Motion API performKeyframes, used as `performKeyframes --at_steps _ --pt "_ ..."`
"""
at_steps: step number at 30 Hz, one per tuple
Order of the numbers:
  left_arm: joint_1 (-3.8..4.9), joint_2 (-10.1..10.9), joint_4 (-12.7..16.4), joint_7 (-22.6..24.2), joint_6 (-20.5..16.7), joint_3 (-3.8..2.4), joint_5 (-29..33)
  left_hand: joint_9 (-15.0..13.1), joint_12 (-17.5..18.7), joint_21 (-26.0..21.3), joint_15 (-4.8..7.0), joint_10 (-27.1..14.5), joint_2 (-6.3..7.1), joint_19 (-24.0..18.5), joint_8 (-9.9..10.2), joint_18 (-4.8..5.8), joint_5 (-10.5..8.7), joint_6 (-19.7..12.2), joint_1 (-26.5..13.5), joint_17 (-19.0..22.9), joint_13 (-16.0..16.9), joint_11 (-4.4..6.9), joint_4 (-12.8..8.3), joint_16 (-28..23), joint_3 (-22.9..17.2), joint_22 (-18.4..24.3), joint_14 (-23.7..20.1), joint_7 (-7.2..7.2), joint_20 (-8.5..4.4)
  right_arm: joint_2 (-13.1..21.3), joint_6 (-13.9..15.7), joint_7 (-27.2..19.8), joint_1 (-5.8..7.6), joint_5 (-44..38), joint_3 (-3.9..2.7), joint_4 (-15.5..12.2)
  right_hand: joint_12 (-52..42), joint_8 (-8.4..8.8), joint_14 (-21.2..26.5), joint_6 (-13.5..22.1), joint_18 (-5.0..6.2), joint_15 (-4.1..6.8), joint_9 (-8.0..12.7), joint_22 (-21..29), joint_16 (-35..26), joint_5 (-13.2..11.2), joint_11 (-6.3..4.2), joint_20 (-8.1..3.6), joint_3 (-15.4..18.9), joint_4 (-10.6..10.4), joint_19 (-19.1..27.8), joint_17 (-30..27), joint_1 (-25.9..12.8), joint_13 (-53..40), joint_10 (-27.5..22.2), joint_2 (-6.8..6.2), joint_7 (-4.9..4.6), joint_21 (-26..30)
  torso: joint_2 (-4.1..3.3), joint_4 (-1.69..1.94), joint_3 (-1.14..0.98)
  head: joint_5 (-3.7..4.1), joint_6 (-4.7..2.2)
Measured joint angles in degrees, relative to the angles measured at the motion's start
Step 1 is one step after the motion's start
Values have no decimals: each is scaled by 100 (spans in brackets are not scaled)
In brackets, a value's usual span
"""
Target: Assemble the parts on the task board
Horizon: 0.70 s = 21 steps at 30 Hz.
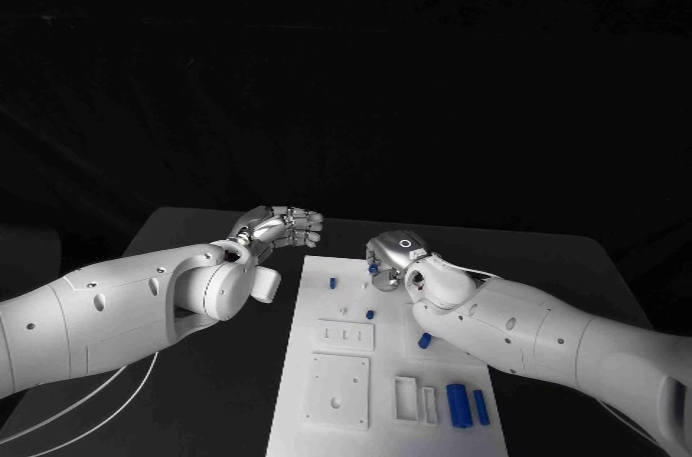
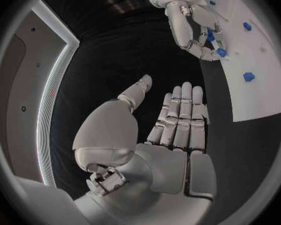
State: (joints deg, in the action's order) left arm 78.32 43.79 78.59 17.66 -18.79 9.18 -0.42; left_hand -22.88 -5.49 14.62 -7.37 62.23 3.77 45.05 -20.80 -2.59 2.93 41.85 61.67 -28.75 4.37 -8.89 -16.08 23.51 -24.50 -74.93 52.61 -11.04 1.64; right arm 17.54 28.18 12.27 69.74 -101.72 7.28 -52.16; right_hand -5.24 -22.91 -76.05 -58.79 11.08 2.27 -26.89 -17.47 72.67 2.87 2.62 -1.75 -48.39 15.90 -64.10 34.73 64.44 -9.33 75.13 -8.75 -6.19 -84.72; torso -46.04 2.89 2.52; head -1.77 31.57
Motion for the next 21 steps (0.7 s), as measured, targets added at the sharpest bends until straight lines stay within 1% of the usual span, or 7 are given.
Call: performKeyframes --at_steps 13,21 --pt "16 -17 10 -3 0 -1 0 0 22 0 0 0 23 0 0 2 0 0 -24 1 -5 0 0 0 0 1 0 0 0 -50 -14 3 18 -5 0 62 0 1 0 -12 -4 0 11 -6 0 0 0 -15 -16 -16 11 -6 -1 -11 1 -1 13 -21 -6 -2 3 1 -3" --pt "17 -26 10 -5 0 -1 0 5 22 0 0 0 23 0 0 5 0 0 -23 2 -4 0 0 0 0 2 0 0 0 -72 -42 2 25 -3 0 81 -8 6 -1 -12 -5 1 1 -5 0 -4 0 -15 -16 -16 11 -6 -1 -11 1 -1 13 -21 -5 -5 0 -21 -10"
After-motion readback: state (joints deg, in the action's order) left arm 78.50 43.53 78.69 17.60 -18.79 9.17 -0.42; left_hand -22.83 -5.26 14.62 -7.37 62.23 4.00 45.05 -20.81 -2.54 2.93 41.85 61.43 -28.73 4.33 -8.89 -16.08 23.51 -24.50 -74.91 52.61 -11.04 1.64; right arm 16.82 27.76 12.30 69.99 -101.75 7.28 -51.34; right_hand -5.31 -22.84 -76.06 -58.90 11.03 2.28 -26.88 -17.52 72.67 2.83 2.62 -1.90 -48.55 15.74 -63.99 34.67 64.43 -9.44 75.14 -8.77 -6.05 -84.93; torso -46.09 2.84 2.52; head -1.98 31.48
